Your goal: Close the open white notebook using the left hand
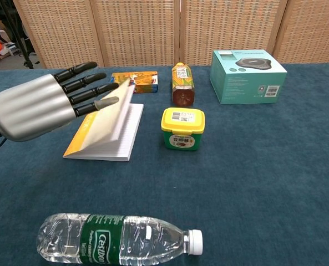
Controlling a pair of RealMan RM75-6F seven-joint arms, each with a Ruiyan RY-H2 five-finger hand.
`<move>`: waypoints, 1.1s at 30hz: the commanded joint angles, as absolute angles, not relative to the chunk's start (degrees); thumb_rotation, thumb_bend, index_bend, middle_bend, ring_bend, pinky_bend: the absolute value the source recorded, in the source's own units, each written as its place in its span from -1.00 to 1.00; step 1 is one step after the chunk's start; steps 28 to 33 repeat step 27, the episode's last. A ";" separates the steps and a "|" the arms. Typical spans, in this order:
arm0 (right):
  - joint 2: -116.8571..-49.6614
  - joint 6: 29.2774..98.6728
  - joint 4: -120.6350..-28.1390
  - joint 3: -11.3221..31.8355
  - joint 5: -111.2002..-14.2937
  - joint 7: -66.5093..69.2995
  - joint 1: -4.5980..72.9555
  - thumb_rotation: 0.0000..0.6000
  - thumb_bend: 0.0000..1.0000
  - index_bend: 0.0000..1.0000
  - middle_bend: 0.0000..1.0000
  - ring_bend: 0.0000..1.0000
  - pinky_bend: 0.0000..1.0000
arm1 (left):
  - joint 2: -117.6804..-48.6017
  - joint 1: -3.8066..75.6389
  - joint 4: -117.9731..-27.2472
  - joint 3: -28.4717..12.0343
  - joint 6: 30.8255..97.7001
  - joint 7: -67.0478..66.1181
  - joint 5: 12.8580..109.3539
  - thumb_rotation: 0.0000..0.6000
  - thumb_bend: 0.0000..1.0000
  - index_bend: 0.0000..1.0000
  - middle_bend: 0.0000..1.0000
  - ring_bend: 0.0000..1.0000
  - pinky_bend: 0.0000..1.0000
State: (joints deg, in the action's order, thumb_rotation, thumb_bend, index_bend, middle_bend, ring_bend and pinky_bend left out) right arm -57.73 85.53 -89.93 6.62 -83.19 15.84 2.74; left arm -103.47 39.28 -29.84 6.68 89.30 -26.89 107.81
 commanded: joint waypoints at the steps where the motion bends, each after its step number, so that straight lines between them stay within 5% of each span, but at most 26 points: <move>1: -57.68 85.57 -89.95 6.55 -83.37 15.97 2.75 1.00 -1.00 -1.00 -1.00 -1.00 -1.00 | -103.00 40.03 -32.20 4.73 92.42 -24.88 106.94 1.00 -0.40 -1.00 -1.00 -1.00 -1.00; 10: -57.63 85.68 -90.04 6.40 -83.56 15.94 2.65 1.00 -1.00 -1.00 -1.00 -1.00 -1.00 | -91.91 33.98 -57.40 -2.17 94.54 -21.09 95.82 1.00 -0.42 -1.00 -1.00 -1.00 -1.00; 15: -57.64 85.83 -90.30 6.34 -83.73 15.51 2.64 1.00 -1.00 -1.00 -1.00 -1.00 -1.00 | -82.20 26.16 -75.07 -2.65 95.02 -15.23 87.30 1.00 -1.00 -1.00 -1.00 -1.00 -1.00; 18: -57.68 86.12 -90.46 6.27 -83.89 15.11 2.52 1.00 -1.00 -1.00 -1.00 -1.00 -1.00 | -76.63 21.77 -83.25 -1.51 94.16 -11.72 82.66 1.00 -1.00 -1.00 -1.00 -1.00 -1.00; 33: -57.81 87.37 -90.93 6.05 -84.56 14.32 2.00 1.00 -1.00 -1.00 -1.00 -1.00 -1.00 | -69.84 14.65 -90.08 0.97 91.29 -3.45 75.71 1.00 -1.00 -1.00 -1.00 -1.00 -1.00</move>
